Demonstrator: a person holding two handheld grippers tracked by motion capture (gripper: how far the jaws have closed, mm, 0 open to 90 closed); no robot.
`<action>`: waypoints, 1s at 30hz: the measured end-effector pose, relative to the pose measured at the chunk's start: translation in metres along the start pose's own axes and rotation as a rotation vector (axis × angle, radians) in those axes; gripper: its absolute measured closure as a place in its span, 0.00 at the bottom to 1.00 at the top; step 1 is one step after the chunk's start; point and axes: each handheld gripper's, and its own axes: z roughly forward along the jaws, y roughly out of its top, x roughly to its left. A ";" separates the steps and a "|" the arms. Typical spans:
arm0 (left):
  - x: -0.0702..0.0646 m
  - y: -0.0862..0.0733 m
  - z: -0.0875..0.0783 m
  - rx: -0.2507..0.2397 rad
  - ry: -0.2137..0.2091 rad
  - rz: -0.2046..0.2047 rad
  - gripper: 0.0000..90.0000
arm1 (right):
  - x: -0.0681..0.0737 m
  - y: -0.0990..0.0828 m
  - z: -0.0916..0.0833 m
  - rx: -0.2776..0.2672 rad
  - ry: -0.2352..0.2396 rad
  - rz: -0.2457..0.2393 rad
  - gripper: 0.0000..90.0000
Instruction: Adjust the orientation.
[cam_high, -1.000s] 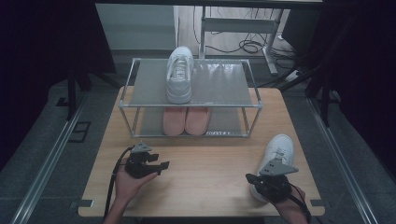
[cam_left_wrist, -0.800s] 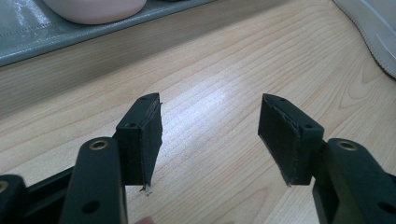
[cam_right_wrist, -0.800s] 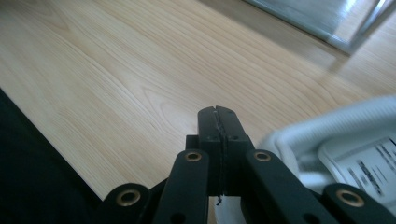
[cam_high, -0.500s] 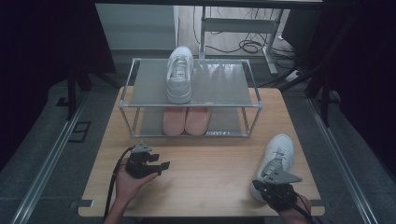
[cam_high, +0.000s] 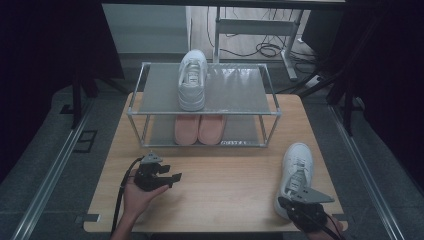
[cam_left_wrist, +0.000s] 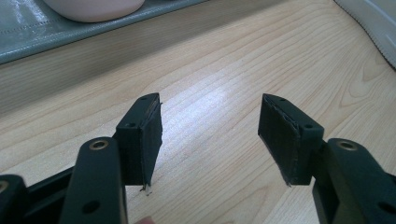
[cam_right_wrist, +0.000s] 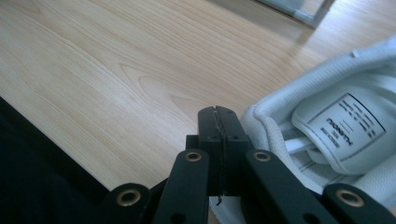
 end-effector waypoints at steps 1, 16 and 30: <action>0.000 0.000 0.000 0.001 0.000 0.000 0.44 | -0.001 -0.001 -0.001 0.000 -0.001 0.004 1.00; -0.001 0.000 0.002 0.007 -0.001 0.002 0.44 | -0.035 -0.031 -0.028 -0.010 -0.051 0.097 1.00; 0.000 0.000 0.003 0.010 0.002 0.000 0.44 | -0.061 -0.046 -0.041 -0.015 -0.087 0.163 1.00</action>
